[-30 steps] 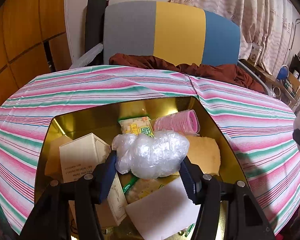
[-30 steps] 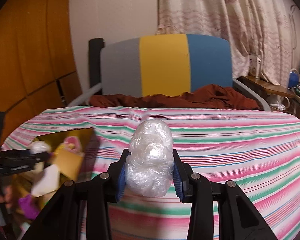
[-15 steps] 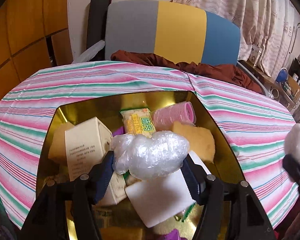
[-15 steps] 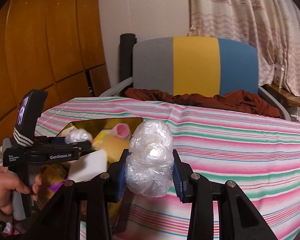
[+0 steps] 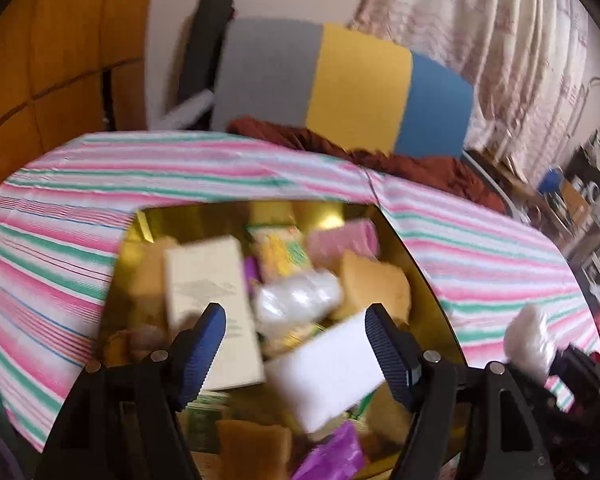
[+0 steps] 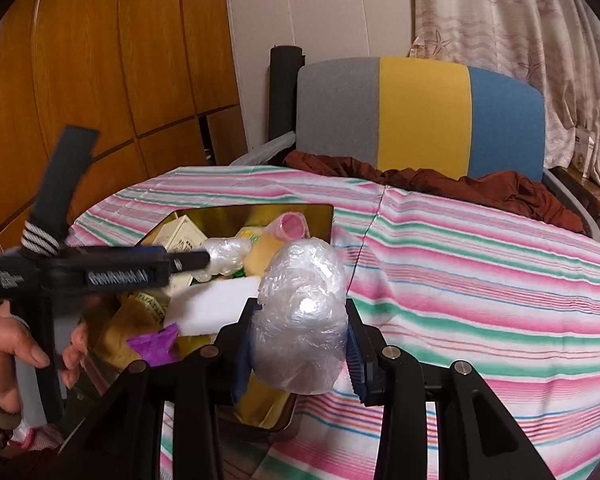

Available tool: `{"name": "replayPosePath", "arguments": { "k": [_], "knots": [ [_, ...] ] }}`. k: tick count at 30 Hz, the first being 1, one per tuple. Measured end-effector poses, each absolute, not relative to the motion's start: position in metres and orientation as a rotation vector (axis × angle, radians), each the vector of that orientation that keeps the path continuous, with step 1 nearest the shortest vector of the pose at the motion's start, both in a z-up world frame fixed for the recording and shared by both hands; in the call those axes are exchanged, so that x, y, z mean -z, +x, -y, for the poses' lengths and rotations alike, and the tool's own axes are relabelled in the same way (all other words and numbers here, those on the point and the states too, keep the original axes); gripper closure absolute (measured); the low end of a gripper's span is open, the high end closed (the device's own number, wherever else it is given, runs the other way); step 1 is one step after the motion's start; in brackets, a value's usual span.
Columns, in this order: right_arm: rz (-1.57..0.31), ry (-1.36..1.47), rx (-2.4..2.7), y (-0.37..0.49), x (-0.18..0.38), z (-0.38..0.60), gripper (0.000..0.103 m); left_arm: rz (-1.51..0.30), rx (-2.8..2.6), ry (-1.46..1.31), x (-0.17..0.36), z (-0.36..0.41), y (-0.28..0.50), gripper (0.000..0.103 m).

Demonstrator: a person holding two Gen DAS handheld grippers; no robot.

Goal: Organize objects
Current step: 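Release the wrapped ball in the tray with the left tool while the right tool releases its ball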

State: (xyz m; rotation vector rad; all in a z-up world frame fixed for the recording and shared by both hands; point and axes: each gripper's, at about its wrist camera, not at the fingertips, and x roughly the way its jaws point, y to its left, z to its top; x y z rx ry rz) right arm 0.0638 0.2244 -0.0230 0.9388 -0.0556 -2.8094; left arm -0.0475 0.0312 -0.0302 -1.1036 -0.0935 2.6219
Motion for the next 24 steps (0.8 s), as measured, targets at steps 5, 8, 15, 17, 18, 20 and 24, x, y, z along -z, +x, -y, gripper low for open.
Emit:
{"name": "replayPosePath", "arguments": {
  "k": [5,8,15,17,18,20,24],
  "knots": [
    [0.012,1.008,2.723,0.064,0.031,-0.209,0.063,0.141,-2.777,-1.023,0.014,0.002,-0.033,0.029],
    [-0.02,1.049,2.672,0.063,0.039,-0.195,0.063,0.171,-2.82,-1.013,0.01,0.018,-0.027,0.029],
    [-0.025,1.157,2.625,0.053,0.054,-0.18,0.063,0.109,-2.872,-1.002,0.013,0.026,-0.007,0.029],
    [-0.016,1.201,2.615,0.047,0.059,-0.178,0.063,0.064,-2.88,-0.998,0.012,0.022,-0.006,0.029],
    [-0.012,1.22,2.61,0.044,0.061,-0.177,0.063,0.045,-2.89,-0.996,0.011,0.021,-0.007,0.029],
    [-0.012,1.263,2.601,0.037,0.065,-0.175,0.063,0.028,-2.911,-0.99,0.008,0.018,-0.006,0.029],
    [0.003,1.31,2.595,0.031,0.069,-0.172,0.061,-0.007,-2.929,-0.977,0.005,0.014,-0.004,0.029]
  ]
}}
